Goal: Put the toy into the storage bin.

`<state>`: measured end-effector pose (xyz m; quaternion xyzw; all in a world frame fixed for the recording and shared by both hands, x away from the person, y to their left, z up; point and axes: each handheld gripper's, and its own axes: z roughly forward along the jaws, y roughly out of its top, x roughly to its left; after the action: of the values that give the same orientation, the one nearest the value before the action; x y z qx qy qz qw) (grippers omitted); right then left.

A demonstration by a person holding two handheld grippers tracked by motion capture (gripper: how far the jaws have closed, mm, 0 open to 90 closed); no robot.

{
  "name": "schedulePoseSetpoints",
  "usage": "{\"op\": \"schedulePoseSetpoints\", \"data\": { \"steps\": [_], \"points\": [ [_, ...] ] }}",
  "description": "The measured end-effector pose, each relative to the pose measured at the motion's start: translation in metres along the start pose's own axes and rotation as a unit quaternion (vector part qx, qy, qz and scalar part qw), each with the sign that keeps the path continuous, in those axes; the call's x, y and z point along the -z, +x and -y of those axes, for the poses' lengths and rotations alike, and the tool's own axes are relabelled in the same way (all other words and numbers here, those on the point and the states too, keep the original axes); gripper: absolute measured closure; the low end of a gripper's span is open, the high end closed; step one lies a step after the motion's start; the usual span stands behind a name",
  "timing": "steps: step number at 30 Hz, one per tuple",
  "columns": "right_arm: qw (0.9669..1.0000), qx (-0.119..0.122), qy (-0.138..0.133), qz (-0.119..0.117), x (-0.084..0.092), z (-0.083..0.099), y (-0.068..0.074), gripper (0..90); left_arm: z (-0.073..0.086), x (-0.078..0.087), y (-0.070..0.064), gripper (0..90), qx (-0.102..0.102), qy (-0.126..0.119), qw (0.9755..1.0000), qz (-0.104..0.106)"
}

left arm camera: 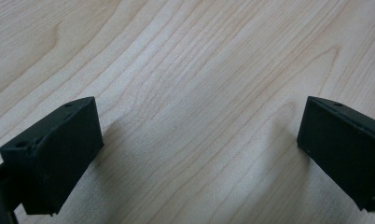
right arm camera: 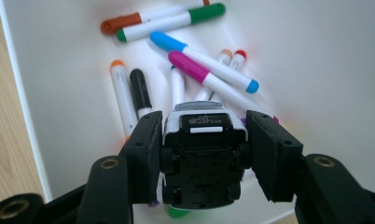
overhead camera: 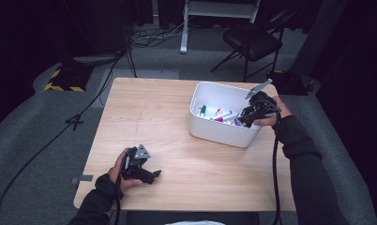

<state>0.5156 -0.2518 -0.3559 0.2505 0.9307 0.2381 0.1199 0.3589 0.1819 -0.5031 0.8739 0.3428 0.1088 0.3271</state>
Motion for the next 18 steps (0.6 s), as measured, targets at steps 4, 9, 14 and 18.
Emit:
{"op": "schedulePoseSetpoints", "data": {
  "steps": [4, 9, 14, 18],
  "points": [
    [1.0000, 0.000, 0.007, 0.006, 0.003, 0.004, -0.002, 48.5, 0.000, 0.000, 0.000, 0.2, 0.000, 0.000, 1.0000, 0.000],
    [0.9999, -0.004, 0.012, 0.007, 0.005, 0.008, -0.002, 48.5, 0.000, 0.000, 0.000, 0.2, 0.000, 0.000, 1.0000, 0.000],
    [0.9998, -0.004, 0.014, 0.011, 0.006, 0.010, -0.003, 48.2, 0.000, 0.000, 0.000, 0.2, 0.000, 0.000, 1.0000, 0.000],
    [0.9997, -0.012, 0.005, 0.019, 0.010, 0.013, -0.004, 47.8, 0.000, 0.000, 0.000, 0.2, 0.000, 0.000, 1.0000, 0.000]
  ]
}}
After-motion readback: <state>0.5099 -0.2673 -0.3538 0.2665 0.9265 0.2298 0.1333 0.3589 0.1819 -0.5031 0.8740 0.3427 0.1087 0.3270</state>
